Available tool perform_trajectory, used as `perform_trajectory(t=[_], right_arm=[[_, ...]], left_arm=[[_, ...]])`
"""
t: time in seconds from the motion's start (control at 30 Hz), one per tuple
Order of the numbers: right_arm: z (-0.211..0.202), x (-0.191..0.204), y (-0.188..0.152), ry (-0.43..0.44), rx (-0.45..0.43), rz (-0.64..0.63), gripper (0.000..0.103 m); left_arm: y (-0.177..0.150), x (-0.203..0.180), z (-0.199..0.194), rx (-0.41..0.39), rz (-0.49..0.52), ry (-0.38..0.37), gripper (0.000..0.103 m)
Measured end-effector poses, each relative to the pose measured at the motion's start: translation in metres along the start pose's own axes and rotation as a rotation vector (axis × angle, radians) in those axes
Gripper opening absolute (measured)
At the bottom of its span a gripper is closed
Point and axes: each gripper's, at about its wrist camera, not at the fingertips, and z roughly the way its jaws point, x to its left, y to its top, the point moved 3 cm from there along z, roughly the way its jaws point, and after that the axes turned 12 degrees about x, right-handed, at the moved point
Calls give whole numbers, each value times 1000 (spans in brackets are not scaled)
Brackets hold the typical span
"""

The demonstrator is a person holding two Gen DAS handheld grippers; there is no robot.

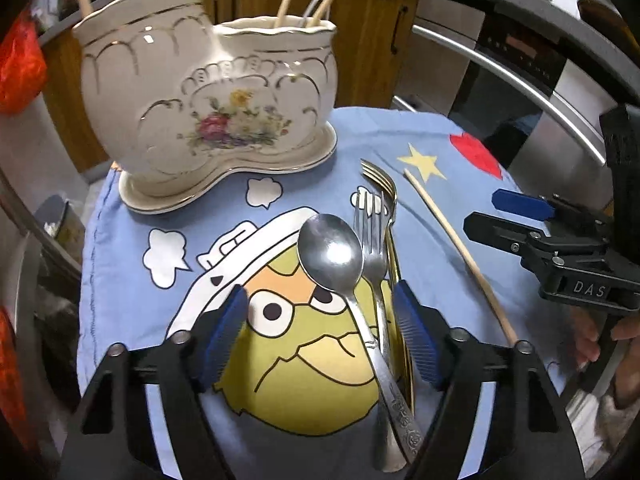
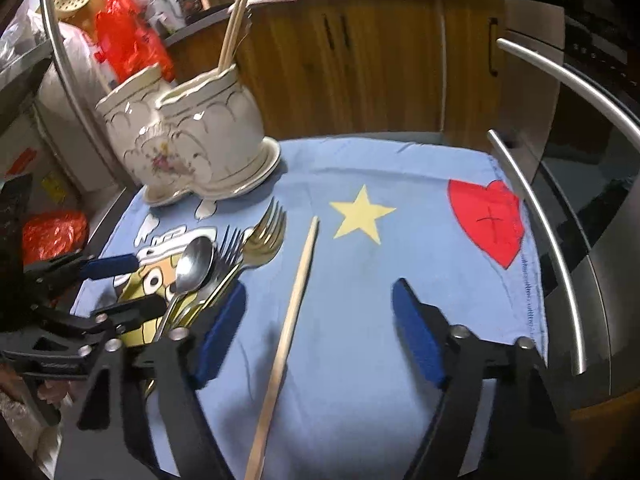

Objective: Organize utensils
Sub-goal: 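Move both tools back over the remaining utensils on the cloth, then grasp a metal spoon with the left tool while the right tool grasps a chopstick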

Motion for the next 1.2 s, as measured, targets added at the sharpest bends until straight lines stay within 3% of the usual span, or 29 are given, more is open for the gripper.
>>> perform_trajectory(t=[0.1,0.33,0.5,0.67,0.8,0.87,1.1,1.2], right_arm=[[6,4,0,-1,24,-23,61],[11,8,1,-4,41,-43,60],[14,9,0,-7,53,-63,59],[19,13,-2,-30,73,-99,54],[23,17,-4,-71,84,-137,49],[24,21,-4,-111,85,-171,45],[25,32,-6,-100,96,-202,18],[25,34,-6,-109,93,-209,12]], left_arm=[[3,0,5,5,-11,-14,66],[14,-2,18,-11,18,9,54],[19,-10,23,-34,73,46,51],[23,-13,26,-35,87,31,44],[25,-12,26,-37,87,20,44],[25,-12,26,-37,88,22,44],[24,-12,25,-40,80,13,43],[22,-10,24,-42,68,7,43]])
